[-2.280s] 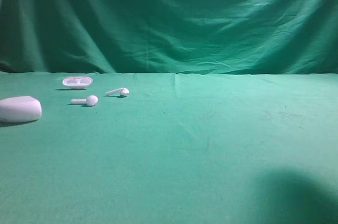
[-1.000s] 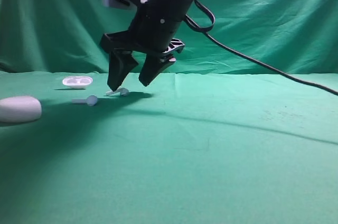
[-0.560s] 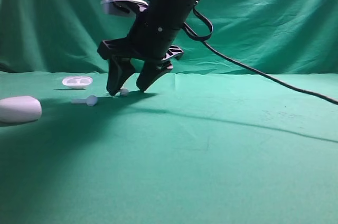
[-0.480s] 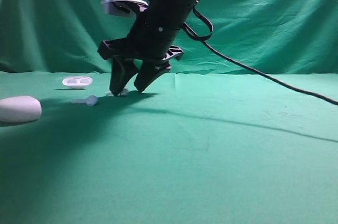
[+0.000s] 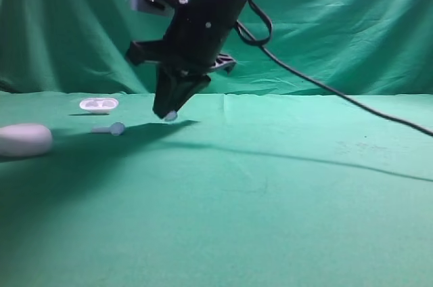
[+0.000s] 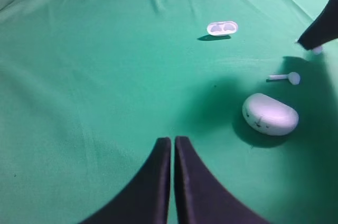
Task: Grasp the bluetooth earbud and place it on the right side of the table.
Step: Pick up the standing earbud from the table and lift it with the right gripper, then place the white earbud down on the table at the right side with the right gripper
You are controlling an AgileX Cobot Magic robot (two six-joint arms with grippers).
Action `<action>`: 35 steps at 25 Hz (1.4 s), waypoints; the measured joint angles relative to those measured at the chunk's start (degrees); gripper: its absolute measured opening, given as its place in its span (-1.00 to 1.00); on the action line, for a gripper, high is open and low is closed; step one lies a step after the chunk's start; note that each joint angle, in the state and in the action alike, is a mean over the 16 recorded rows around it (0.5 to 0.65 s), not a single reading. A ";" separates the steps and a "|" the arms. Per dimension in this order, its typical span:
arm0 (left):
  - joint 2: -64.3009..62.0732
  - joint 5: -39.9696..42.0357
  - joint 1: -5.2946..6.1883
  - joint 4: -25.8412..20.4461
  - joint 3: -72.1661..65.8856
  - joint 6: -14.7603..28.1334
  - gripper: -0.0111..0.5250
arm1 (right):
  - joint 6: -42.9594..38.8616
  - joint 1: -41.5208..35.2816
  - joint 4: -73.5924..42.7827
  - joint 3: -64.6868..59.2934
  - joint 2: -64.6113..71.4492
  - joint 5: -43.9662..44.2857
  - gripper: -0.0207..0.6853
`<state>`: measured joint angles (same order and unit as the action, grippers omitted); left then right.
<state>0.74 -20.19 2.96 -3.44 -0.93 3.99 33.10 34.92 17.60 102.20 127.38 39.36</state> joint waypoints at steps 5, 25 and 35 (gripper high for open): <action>0.00 0.00 0.00 0.00 0.00 0.00 -0.96 | -4.63 -1.41 -2.07 -0.13 -5.84 4.55 -0.94; 0.00 0.00 0.00 0.00 0.00 0.00 -0.96 | -24.49 -19.90 -13.06 -38.84 -31.87 -0.13 -0.94; 0.00 0.00 0.00 0.00 0.00 0.00 -0.96 | -24.74 -21.15 -16.98 -53.90 -31.88 -16.95 -0.93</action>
<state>0.74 -20.19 2.96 -3.44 -0.93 3.99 8.36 13.78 0.62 48.30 95.50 22.41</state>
